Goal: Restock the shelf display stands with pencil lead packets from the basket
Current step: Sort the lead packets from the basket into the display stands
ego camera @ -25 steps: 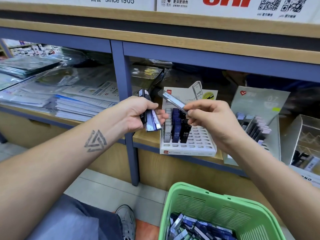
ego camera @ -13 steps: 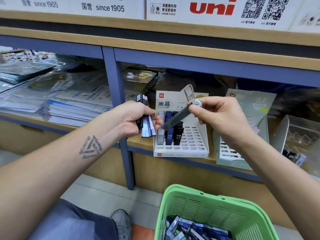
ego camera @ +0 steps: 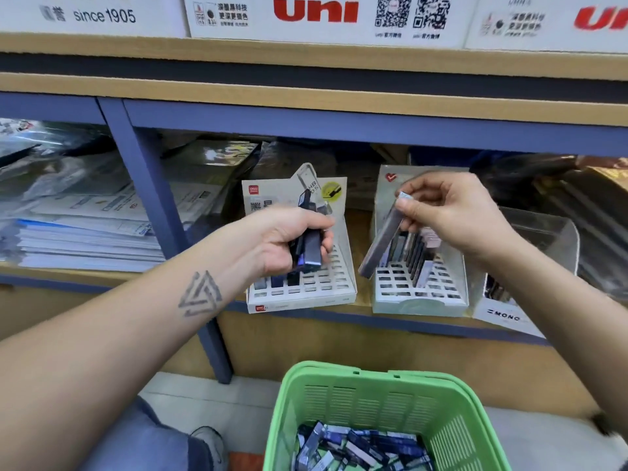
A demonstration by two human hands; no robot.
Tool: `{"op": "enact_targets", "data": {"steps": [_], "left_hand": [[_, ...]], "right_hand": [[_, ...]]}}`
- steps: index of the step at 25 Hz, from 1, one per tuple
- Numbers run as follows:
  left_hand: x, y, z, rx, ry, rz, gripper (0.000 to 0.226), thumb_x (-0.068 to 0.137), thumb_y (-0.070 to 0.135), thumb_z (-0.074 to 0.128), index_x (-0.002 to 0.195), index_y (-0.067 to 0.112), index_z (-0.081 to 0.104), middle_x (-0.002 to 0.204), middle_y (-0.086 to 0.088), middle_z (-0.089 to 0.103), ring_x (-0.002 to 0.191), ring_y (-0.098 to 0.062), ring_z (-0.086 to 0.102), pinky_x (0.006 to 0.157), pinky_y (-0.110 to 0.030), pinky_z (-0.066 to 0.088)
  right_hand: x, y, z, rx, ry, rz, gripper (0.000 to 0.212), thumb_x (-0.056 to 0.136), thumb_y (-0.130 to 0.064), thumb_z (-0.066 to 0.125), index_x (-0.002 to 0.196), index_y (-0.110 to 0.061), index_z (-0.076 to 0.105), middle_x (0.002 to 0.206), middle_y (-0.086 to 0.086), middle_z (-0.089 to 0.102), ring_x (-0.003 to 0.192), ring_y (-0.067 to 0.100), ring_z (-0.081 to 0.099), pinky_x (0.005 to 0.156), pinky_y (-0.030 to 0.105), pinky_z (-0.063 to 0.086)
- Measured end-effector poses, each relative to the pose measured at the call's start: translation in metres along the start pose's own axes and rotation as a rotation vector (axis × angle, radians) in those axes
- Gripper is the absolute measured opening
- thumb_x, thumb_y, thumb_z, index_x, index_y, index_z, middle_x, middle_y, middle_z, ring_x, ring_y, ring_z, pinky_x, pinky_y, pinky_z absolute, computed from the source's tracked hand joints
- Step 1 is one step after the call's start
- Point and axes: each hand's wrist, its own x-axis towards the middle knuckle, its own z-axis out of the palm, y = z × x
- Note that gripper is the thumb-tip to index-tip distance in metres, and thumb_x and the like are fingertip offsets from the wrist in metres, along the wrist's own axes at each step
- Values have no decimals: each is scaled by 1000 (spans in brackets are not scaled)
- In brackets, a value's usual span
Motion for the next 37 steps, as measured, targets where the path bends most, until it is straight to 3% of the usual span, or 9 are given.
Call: {"op": "enact_targets", "data": {"steps": [3,7,10,14,21,29,32,34,37], "left_hand": [[12,-2,21,28,4,-14,17,96,8,62,81,10,55,59,-3,54,42,-11,51,41,-20,46],[27,-4,45,31,-9,-38,19,95,13,65,80,11,54,59,-2,52,43,-11,50,43,-19,45],[36,-6,57,7,-19,-72,20,96,15,64,79,10,55,60,-2,52,45,-12,50,42,-19,45],[47,-9,67,22,-5,-98,22,96,10,59,75,8,55,59,-5,53,48,-14,50,43,-19,45],[53,-9,63,65,6,-101,21,97,10,58,76,7,57,60,-6,55,46,-14,51,43,-20,45],[54,-9,56,72,15,-90,17,96,9,59,80,7,57,62,-6,55,46,-15,52,42,-21,46],[54,-9,57,81,16,-81,17,96,9,59,80,7,57,62,-6,55,47,-15,52,42,-21,45],[53,-9,58,78,18,-79,17,97,9,59,80,7,57,62,-6,55,47,-15,52,42,-21,45],[53,-9,57,70,21,-75,17,97,9,58,80,7,56,62,-6,55,45,-15,52,42,-21,45]], "right_hand": [[8,9,-18,-129,-3,-6,10,92,-6,70,99,2,69,86,21,73,66,22,71,69,34,61],[19,16,-40,-205,78,0,10,89,-11,75,97,-5,72,84,7,74,66,12,72,67,20,59],[21,29,-46,-275,66,3,6,88,-14,77,93,-13,73,83,4,75,72,18,74,75,30,61],[26,42,-42,-452,66,-23,16,88,-15,77,103,-18,74,86,-4,70,81,13,69,77,24,53],[31,44,-26,-565,23,-91,11,86,-15,78,96,-17,75,90,-1,72,87,15,67,85,32,56],[29,39,-28,-569,-42,-62,11,86,-15,78,93,-21,73,89,-6,71,89,14,67,83,30,55],[31,34,-32,-550,0,-99,18,91,-19,73,108,-25,74,101,-8,70,92,9,64,79,16,47],[32,25,-37,-557,10,-113,19,93,-23,70,111,-26,75,102,-11,69,84,2,61,70,5,40],[32,14,-42,-588,-78,-72,17,88,-30,77,102,-21,76,88,-7,72,75,4,64,65,15,46]]}}
